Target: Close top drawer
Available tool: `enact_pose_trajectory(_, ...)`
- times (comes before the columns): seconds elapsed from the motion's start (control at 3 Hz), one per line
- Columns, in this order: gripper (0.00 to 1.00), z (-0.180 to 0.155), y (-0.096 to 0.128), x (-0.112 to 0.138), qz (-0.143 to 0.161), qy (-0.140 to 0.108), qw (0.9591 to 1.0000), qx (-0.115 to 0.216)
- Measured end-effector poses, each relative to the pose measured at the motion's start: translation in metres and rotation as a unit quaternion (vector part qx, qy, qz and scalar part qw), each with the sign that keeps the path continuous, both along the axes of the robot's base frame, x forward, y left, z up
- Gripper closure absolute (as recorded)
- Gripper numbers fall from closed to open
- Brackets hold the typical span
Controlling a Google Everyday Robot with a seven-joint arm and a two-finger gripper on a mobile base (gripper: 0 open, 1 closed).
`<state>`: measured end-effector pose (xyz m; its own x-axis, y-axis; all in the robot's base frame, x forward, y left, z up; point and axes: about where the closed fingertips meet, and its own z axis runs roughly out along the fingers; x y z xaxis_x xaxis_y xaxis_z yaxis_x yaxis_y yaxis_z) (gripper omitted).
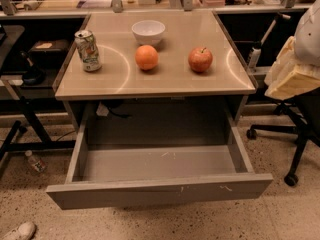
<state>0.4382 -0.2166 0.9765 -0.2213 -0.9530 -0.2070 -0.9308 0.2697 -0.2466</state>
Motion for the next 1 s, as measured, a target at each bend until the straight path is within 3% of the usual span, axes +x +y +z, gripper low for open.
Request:
enact_pose_trajectory(0.33,0.89,0.0000,0.0000,0.0000,0.000,0.000,1.0000,0.000)
enact_pose_trajectory(0.67,1.00,-0.0001,-0.0001,-0.0002,0.000,0.000,1.0000,0.000)
enact_pose_trajectory(1.0,1.00,-0.0047,-0.0042,-0.0093,-0.019,0.013,0.9997,0.011)
